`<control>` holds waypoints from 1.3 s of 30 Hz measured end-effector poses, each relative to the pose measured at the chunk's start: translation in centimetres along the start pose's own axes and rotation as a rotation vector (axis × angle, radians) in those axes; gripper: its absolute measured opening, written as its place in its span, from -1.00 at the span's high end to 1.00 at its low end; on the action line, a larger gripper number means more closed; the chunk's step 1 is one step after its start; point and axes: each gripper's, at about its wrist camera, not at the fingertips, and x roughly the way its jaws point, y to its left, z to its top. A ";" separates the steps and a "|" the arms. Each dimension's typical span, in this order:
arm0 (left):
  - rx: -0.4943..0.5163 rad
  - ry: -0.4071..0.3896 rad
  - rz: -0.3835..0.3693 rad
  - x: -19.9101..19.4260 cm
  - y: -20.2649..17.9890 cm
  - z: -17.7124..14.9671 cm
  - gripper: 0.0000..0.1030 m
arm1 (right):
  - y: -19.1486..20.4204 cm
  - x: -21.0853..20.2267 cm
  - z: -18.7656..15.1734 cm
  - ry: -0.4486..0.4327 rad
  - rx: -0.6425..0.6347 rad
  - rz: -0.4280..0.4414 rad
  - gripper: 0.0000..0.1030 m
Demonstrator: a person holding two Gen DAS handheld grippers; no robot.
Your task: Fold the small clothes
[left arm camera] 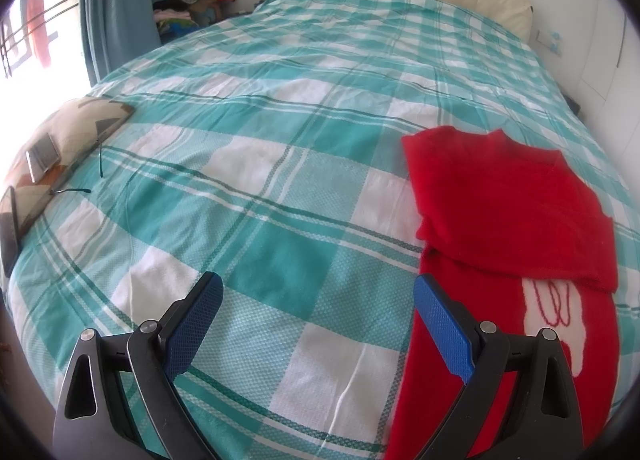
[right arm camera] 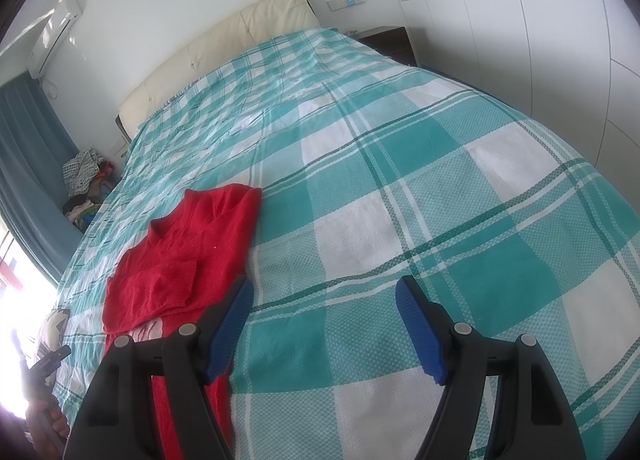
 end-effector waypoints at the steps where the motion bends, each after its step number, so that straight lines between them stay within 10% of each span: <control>1: 0.001 0.000 0.001 0.0 0.0 0.0 -0.88 | 0.0 0.0 0.0 -0.001 0.000 0.000 -0.42; 39: -0.005 -0.007 0.001 -0.2 0.4 0.3 -0.88 | -0.2 -0.5 0.3 -0.018 0.010 -0.007 -0.42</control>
